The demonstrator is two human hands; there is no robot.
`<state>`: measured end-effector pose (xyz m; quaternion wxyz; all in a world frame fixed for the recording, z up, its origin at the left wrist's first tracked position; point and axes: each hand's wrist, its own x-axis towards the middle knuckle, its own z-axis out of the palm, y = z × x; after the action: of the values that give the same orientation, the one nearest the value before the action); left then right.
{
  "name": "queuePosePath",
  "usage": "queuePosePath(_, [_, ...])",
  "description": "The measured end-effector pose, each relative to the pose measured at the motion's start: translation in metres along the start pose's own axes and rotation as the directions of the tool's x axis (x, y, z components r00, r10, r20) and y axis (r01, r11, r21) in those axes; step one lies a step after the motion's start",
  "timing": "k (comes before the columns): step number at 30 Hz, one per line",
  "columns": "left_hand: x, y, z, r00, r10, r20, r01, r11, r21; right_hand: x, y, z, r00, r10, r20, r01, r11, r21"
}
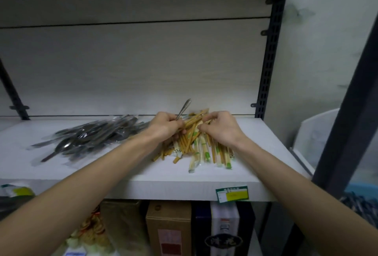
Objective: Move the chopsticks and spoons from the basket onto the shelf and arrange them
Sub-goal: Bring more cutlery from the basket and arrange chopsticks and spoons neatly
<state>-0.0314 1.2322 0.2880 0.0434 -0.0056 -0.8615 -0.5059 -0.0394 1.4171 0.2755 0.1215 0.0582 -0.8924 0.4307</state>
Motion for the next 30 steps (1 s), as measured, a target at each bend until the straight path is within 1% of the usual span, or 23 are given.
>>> queuePosePath(3, [0.007, -0.001, -0.005, 0.999, 0.032, -0.03, -0.031, 0.999, 0.031, -0.002, 0.0, 0.002, 0.999, -0.041, 0.015, 0.043, 0.992, -0.122])
queuePosePath(7, [0.014, -0.008, -0.019, 0.997, 0.071, -0.01, -0.07, 0.994, 0.089, 0.0, -0.003, 0.003, 0.997, -0.066, 0.042, 0.072, 0.982, -0.172])
queuePosePath(9, [0.015, -0.011, -0.032, 0.996, 0.087, -0.005, -0.086, 0.987, 0.137, 0.002, -0.006, 0.006, 0.997, -0.065, 0.045, 0.074, 0.969, -0.235])
queuePosePath(11, [0.015, -0.013, -0.049, 0.993, 0.105, -0.057, -0.09, 0.972, 0.218, 0.004, -0.013, 0.008, 0.997, -0.081, 0.016, 0.082, 0.946, -0.314])
queuePosePath(12, [0.016, -0.015, -0.059, 0.987, 0.133, -0.089, -0.102, 0.95, 0.296, 0.006, -0.018, 0.009, 0.995, -0.097, -0.003, 0.09, 0.932, -0.35])
queuePosePath(14, [0.017, -0.021, -0.077, 0.978, 0.18, -0.102, -0.106, 0.861, 0.498, 0.009, -0.029, 0.014, 0.992, -0.121, -0.028, 0.099, 0.908, -0.408])
queuePosePath(15, [0.018, -0.024, -0.083, 0.977, 0.189, -0.103, -0.098, 0.816, 0.57, 0.01, -0.034, 0.017, 0.991, -0.126, -0.034, 0.1, 0.898, -0.429])
queuePosePath(18, [0.02, -0.038, -0.098, 0.977, 0.189, -0.094, -0.081, 0.745, 0.662, 0.015, -0.044, 0.033, 0.991, -0.127, -0.044, 0.089, 0.867, -0.49])
queuePosePath(21, [0.018, -0.05, -0.112, 0.954, 0.284, -0.102, -0.117, 0.658, 0.744, 0.02, -0.053, 0.046, 0.989, -0.142, -0.034, 0.102, 0.839, -0.535])
queuePosePath(23, [0.016, -0.059, -0.122, 0.934, 0.348, -0.079, -0.149, 0.582, 0.799, 0.023, -0.059, 0.053, 0.986, -0.166, -0.002, 0.139, 0.833, -0.536])
queuePosePath(25, [0.017, -0.068, -0.13, 0.924, 0.378, -0.055, -0.171, 0.538, 0.825, 0.027, -0.066, 0.063, 0.975, -0.21, 0.067, 0.214, 0.824, -0.524])
queuePosePath(28, [0.018, -0.081, -0.139, 0.918, 0.394, -0.043, -0.179, 0.508, 0.842, 0.032, -0.079, 0.082, 0.931, -0.263, 0.251, 0.354, 0.813, -0.462])
queuePosePath(30, [0.018, -0.086, -0.143, 0.91, 0.414, -0.034, -0.195, 0.498, 0.845, 0.033, -0.087, 0.097, 0.899, -0.253, 0.358, 0.406, 0.79, -0.46])
